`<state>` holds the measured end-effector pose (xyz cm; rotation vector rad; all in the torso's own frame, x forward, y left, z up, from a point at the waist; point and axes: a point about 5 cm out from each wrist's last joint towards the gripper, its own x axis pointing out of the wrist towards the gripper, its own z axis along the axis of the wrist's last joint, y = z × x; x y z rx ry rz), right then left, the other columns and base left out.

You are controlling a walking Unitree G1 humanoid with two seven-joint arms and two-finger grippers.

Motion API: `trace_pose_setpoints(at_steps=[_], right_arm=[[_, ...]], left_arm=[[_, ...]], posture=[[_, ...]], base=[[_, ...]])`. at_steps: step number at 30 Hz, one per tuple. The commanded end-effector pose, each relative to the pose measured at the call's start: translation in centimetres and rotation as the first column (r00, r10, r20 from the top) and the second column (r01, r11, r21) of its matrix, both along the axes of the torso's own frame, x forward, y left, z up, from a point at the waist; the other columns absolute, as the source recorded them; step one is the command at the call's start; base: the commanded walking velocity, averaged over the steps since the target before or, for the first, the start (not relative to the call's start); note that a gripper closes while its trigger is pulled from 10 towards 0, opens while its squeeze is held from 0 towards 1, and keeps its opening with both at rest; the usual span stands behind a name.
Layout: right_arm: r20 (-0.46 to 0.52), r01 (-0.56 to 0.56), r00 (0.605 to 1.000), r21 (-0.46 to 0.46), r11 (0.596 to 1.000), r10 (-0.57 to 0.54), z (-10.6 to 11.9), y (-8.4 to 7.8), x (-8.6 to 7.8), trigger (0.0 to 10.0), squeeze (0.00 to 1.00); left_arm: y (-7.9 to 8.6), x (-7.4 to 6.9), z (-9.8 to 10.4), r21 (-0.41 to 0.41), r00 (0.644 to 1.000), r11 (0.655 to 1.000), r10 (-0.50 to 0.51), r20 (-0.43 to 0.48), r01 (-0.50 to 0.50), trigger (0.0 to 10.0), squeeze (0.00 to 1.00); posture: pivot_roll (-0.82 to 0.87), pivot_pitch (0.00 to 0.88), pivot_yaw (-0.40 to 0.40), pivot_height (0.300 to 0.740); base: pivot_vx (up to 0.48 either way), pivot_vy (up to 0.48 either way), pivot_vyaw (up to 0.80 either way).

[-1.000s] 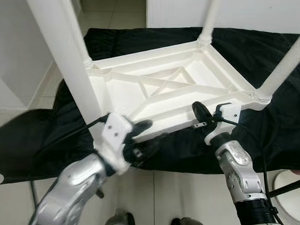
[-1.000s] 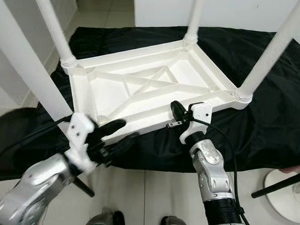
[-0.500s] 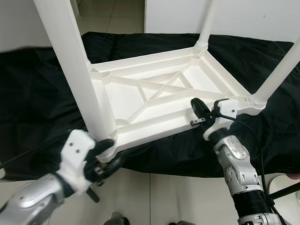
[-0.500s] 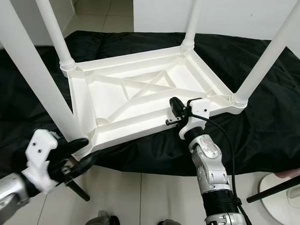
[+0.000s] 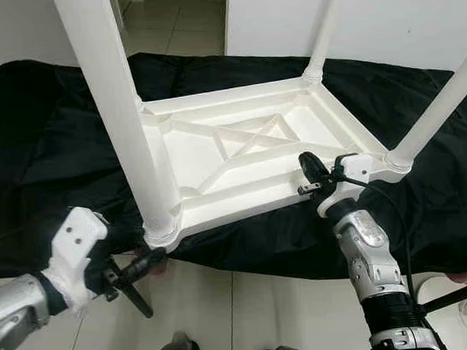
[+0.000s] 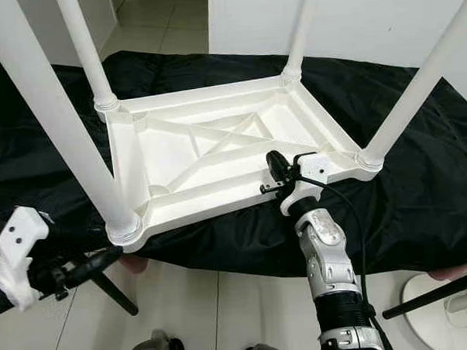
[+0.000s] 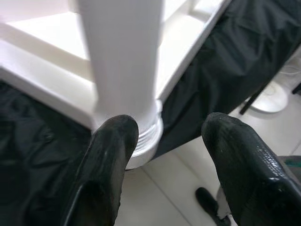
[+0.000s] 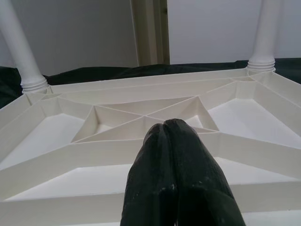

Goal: Building children table

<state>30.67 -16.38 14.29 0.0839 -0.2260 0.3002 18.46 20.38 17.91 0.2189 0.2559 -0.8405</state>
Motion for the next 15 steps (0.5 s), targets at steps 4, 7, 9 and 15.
trace_pose_setpoints(at_steps=[4,7,9,15], right_arm=[[0.009,-0.01,1.0,0.01,1.0,0.01,0.1,0.3,0.3,10.0,0.0],[0.012,-0.011,1.0,0.013,1.0,0.011,0.1,0.3,0.4,10.0,0.0],[0.012,-0.022,1.0,0.012,1.0,0.022,0.0,0.6,0.3,10.0,0.0],[0.002,-0.011,1.0,0.014,1.0,0.011,-0.3,0.8,0.2,10.0,0.0]], left_arm=[[1.2,1.5,-0.1,0.071,0.984,0.984,0.154,0.089,-0.161,10.0,0.0],[1.5,1.9,-0.2,0.072,0.977,0.978,0.187,0.104,-0.195,10.0,0.0],[1.9,2.9,0.0,0.072,0.953,0.96,0.254,0.165,-0.269,10.0,0.0],[2.8,4.9,0.9,0.001,0.868,0.899,0.423,0.26,-0.438,10.0,0.0]], posture=[[0.16,0.034,-0.034,0.74],[0.16,0.034,-0.034,0.74],[0.16,0.03,-0.041,0.74],[0.16,0.027,-0.046,0.74]], base=[[0.0,0.0,0.0],[0.0,0.0,0.0],[0.0,0.0,0.0],[0.0,0.0,0.0]])
